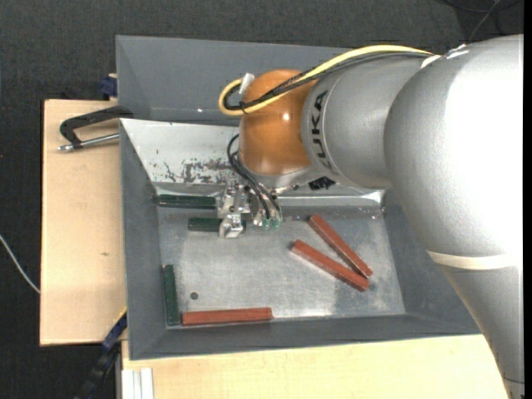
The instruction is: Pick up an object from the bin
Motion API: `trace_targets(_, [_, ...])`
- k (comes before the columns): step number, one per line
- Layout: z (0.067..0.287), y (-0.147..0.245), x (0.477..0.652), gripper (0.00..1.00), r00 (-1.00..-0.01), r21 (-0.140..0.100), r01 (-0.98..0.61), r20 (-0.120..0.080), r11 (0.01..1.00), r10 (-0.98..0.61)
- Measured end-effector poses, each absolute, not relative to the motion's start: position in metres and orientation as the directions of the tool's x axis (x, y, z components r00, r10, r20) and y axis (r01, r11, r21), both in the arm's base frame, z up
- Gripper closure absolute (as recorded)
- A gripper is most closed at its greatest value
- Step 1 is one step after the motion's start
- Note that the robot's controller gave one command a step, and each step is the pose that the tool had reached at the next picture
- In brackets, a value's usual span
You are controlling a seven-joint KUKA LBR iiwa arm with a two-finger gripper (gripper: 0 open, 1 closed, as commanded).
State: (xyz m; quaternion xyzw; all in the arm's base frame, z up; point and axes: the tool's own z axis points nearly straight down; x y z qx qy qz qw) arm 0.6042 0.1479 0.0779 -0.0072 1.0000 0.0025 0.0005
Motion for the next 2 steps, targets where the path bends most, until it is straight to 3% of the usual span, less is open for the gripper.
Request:
trace_targets(1, [0.078, 0.148, 0.604, 1.00, -1.000, 0.005, -0.014, -0.002, 1.000, -0.014])
trace_targets(2, [0.253, 0.126, 0.582, 1.00, -0.972, 0.000, -0.236, -0.015, 0.972, -0.236])
